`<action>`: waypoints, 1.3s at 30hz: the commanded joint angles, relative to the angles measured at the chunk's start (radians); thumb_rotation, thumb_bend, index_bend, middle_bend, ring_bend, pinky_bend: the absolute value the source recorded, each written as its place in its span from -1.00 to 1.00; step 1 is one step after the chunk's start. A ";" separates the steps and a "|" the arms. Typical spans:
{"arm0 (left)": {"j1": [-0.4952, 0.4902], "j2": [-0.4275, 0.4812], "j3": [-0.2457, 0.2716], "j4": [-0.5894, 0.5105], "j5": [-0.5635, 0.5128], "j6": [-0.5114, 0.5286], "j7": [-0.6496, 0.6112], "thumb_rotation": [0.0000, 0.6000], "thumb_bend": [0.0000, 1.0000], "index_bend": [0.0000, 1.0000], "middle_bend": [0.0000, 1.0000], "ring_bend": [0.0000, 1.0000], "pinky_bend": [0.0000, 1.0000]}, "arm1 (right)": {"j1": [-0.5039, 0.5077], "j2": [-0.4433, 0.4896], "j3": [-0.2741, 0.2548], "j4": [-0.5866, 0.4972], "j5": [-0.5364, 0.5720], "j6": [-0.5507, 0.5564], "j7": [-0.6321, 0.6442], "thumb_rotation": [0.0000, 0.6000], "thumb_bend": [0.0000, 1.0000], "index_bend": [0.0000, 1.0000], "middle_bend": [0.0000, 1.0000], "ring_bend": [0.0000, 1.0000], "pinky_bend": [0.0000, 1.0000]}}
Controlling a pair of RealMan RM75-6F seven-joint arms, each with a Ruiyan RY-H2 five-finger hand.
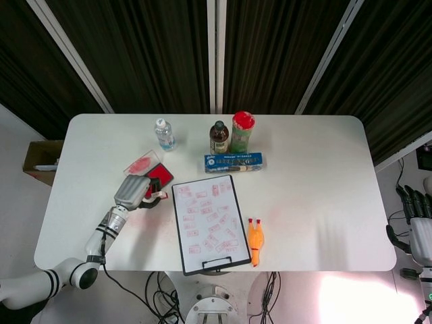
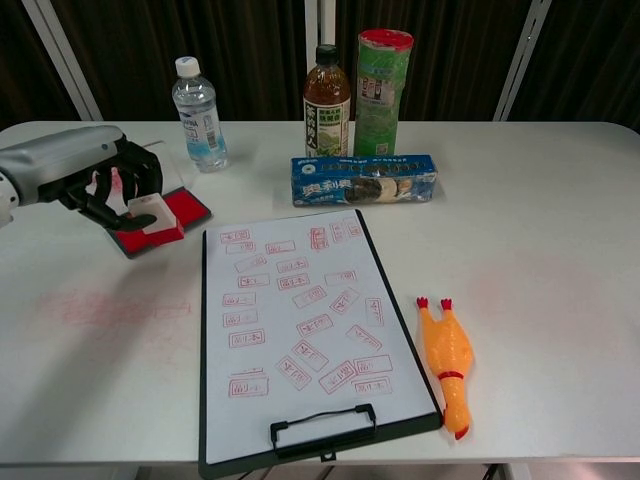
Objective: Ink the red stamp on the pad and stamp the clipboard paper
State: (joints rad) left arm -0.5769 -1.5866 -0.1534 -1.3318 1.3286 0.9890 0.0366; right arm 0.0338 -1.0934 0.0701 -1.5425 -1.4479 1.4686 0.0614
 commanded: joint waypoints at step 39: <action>-0.132 -0.133 -0.039 0.381 -0.116 -0.210 -0.154 1.00 -0.02 0.38 0.35 0.38 0.57 | 0.013 0.018 -0.001 -0.037 0.013 -0.031 -0.039 1.00 -0.40 -1.00 -1.00 -1.00 -1.00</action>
State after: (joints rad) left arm -0.7082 -1.7183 -0.1937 -0.9517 1.2132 0.7802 -0.1157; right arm 0.0467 -1.0752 0.0694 -1.5792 -1.4344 1.4376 0.0224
